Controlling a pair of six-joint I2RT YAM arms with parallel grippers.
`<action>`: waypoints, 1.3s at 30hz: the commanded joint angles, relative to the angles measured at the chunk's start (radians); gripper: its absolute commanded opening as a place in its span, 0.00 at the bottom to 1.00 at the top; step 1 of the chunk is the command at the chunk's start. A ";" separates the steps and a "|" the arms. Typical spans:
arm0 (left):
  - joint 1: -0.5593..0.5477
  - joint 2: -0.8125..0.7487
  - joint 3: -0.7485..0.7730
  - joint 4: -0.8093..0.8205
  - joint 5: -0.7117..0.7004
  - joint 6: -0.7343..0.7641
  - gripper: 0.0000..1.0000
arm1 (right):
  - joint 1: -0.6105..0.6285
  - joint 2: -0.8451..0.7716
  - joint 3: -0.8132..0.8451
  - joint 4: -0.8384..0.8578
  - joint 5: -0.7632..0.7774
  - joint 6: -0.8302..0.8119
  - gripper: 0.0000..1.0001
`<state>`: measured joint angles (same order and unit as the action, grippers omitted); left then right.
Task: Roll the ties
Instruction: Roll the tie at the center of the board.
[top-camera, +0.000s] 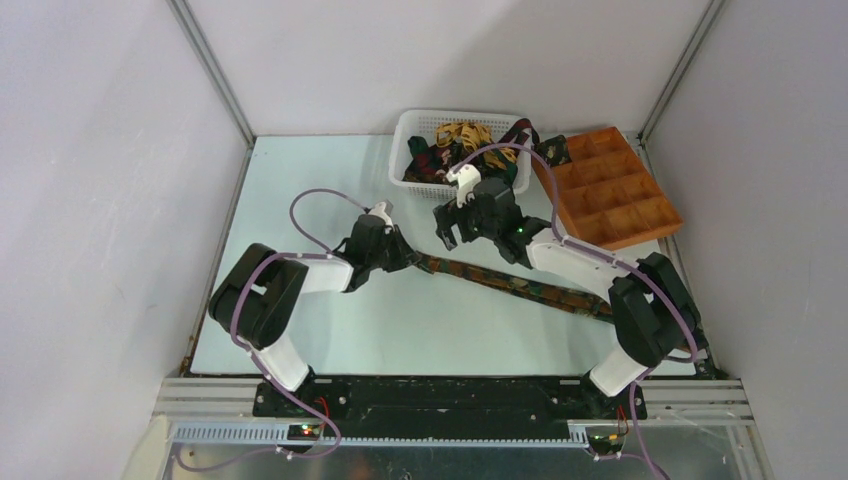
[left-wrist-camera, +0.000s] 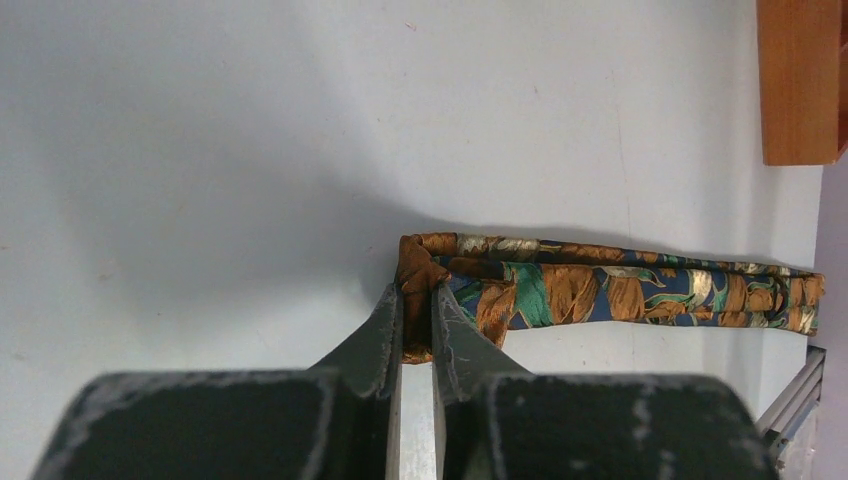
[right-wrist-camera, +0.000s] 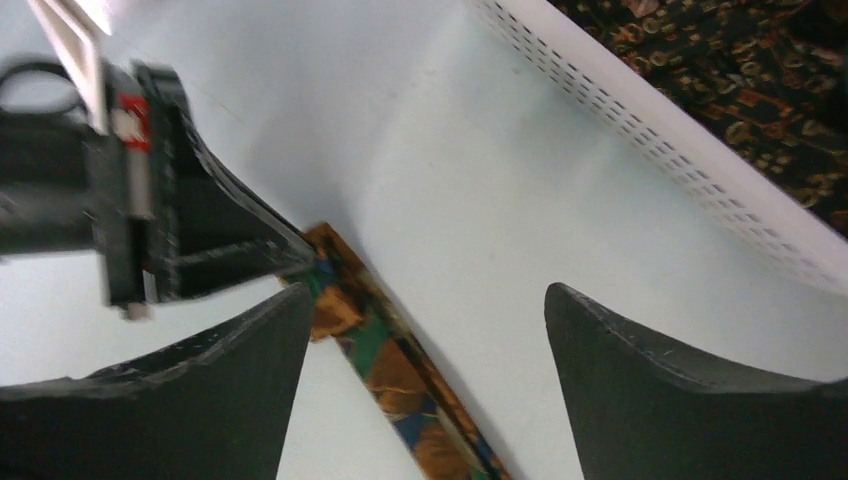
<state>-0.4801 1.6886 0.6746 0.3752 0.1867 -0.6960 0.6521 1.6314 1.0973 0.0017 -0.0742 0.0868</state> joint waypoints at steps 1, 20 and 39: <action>-0.003 0.000 0.040 0.021 0.001 0.015 0.10 | -0.018 -0.052 -0.053 0.190 0.063 -0.144 0.94; -0.004 0.010 0.064 0.010 0.003 0.006 0.12 | 0.012 0.100 0.052 -0.053 -0.218 -0.323 1.00; -0.003 0.011 0.042 0.040 -0.068 -0.093 0.17 | 0.076 0.256 0.036 0.038 -0.203 -0.361 0.96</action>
<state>-0.4801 1.6974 0.7036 0.3660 0.1482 -0.7521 0.7300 1.8717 1.1286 -0.0040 -0.2951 -0.2379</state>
